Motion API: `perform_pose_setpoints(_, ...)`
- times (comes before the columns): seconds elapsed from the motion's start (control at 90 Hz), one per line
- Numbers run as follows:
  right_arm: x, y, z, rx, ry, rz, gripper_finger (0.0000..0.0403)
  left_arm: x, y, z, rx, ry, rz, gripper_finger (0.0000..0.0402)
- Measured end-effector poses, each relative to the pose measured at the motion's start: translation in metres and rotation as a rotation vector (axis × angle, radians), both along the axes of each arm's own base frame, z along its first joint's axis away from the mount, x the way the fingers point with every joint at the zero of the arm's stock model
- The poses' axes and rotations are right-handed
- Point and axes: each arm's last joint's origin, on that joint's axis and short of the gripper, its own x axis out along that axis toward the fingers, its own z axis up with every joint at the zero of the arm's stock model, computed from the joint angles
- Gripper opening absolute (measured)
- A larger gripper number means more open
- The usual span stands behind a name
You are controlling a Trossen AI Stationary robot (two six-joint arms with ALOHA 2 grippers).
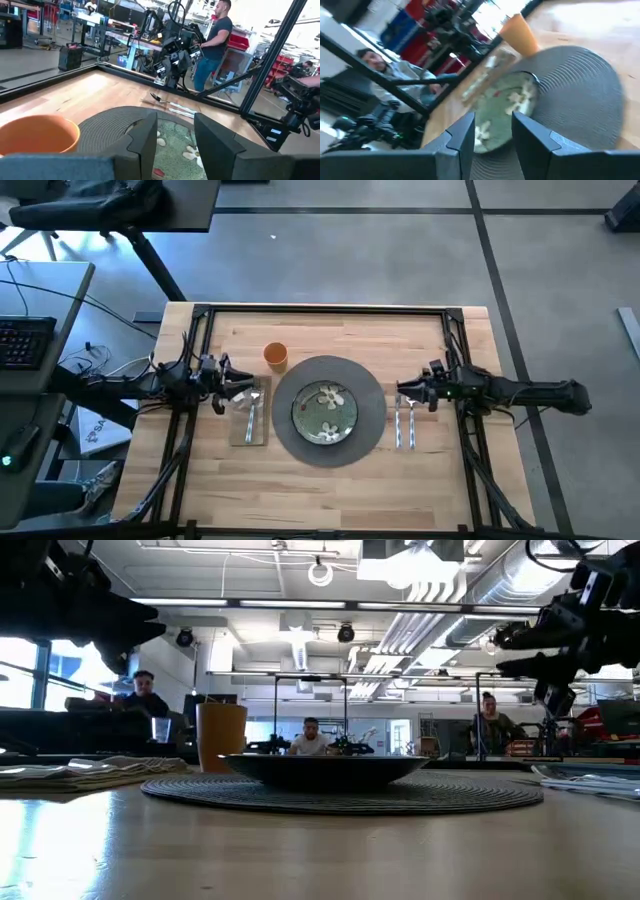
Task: Set table place
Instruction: Return to Home Position
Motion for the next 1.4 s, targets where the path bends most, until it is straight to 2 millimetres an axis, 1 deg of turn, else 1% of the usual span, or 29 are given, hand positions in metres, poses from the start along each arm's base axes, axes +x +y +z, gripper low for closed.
perform_pose_setpoints(0.178,-0.007,0.0,0.01,-0.007,-0.125,-0.009,0.0108,0.0,0.0,0.0,0.0,0.0,0.0,0.0111)
perform_pose_setpoints(0.244,-0.008,-0.001,0.012,-0.009,-0.145,-0.012,0.0108,0.0,0.0,0.0,0.0,-0.001,0.0,0.0111)
perform_pose_setpoints(1.4,-0.007,-0.003,0.01,-0.008,-0.119,-0.033,0.0108,0.0,0.0,0.0,0.0,0.002,0.0,0.0111)
